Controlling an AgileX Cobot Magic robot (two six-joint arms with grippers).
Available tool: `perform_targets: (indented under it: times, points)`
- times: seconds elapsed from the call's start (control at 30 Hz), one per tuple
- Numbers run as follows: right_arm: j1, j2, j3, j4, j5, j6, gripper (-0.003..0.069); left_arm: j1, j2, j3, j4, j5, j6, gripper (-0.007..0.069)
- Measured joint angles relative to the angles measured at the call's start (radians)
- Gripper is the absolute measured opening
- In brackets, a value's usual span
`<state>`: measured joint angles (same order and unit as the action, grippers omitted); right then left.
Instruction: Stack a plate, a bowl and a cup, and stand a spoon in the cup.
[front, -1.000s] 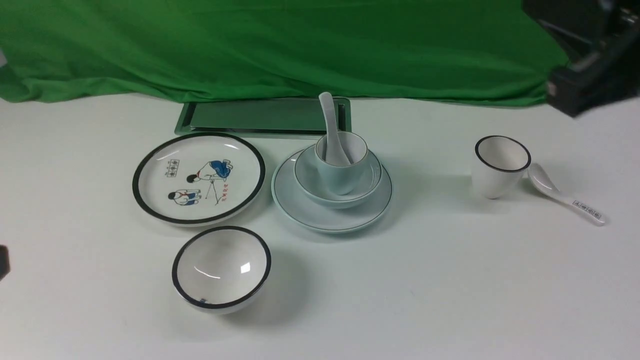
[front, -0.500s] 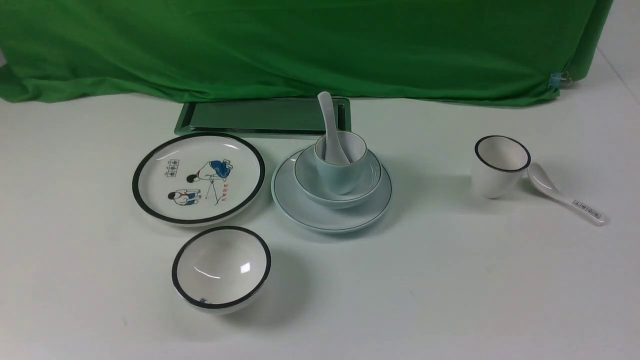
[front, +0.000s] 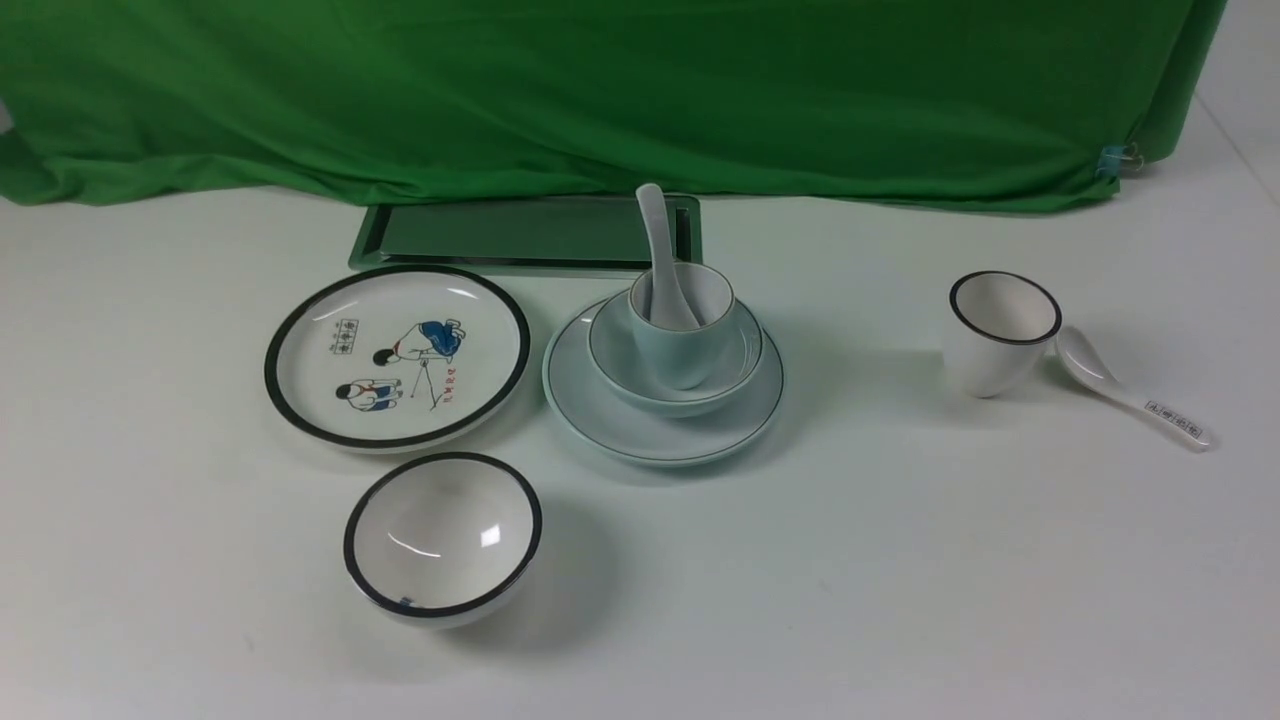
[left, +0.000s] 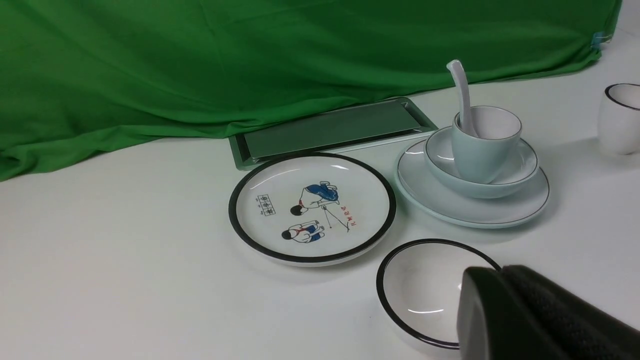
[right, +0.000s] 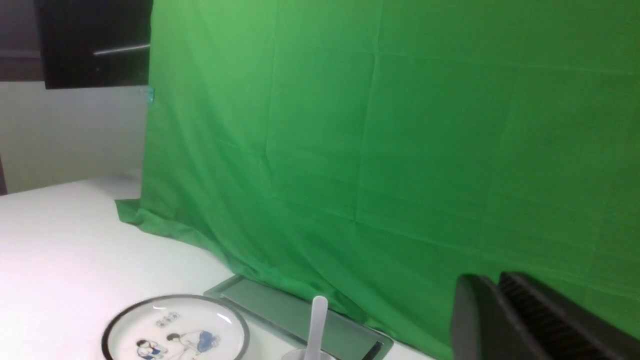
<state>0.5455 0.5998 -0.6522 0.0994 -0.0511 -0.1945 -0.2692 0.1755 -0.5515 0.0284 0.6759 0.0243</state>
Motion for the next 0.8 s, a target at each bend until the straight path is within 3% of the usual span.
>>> perform_targets:
  times: [0.13,0.2,0.4,0.6,0.8]
  points:
    - [0.000,-0.013,0.008,0.002,-0.025,0.037,0.0071,0.000,0.000,0.000,-0.001,0.000,0.000,-0.0030]
    - [0.000,-0.031,0.050,0.004,-0.043,0.053,0.0025,0.000,0.000,0.000,-0.001,0.000,0.000,-0.0030]
    - [-0.045,-0.155,0.264,0.022,-0.090,0.067,0.0010,0.000,0.000,0.000,-0.001,0.000,0.000,-0.0030]
    - [-0.324,-0.374,0.542,0.010,-0.083,0.104,0.0010,0.000,0.000,0.000,-0.001,0.000,0.000,-0.0030]
    - [-0.549,-0.509,0.656,-0.072,-0.018,0.188,0.0010,0.000,0.000,0.000,-0.001,0.000,0.000,-0.0029]
